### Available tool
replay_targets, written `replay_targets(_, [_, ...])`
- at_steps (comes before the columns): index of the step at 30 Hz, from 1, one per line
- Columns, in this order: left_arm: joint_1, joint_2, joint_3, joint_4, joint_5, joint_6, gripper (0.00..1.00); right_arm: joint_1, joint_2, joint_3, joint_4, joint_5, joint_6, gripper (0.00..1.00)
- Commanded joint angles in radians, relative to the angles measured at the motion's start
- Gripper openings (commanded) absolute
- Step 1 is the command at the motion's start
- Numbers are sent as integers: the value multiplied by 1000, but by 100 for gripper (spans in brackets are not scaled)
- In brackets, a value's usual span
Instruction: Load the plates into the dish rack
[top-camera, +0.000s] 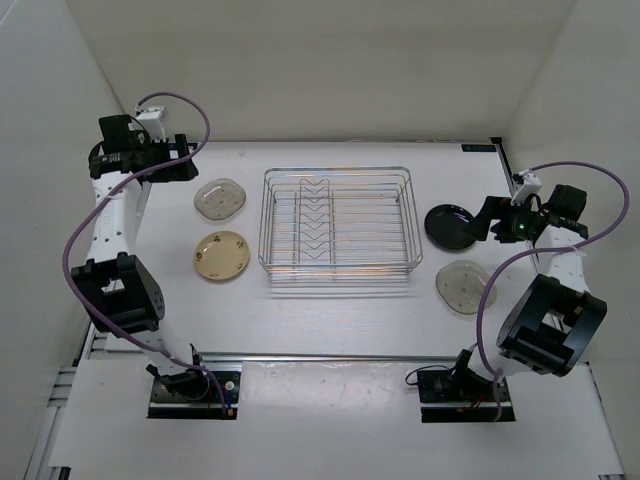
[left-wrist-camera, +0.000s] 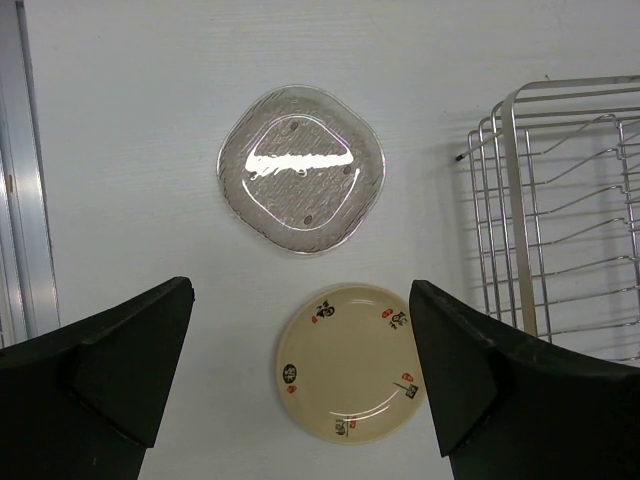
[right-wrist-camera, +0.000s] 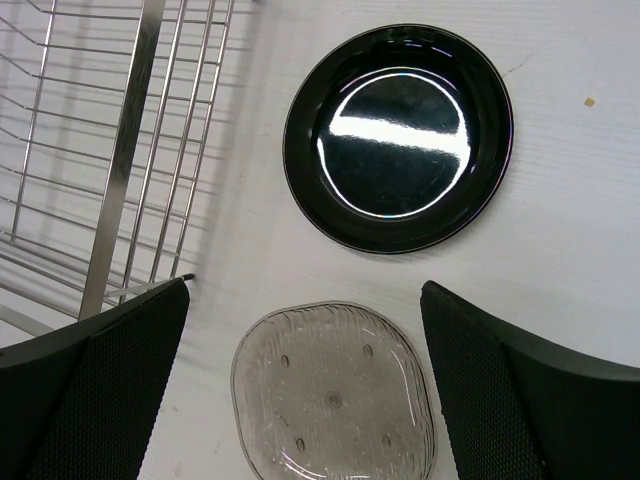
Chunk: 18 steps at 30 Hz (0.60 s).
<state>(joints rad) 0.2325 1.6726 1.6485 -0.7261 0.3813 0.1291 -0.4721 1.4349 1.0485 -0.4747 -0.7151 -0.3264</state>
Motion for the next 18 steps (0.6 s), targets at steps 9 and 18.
replay_targets(9, [-87, -56, 59, 31, -192, 136, 100, -7, -28, 2, -8, -27, -19, 100])
replay_targets(18, [-38, 188, 203, 51, -197, 57, 100, -16, -28, -7, -8, -18, -19, 100])
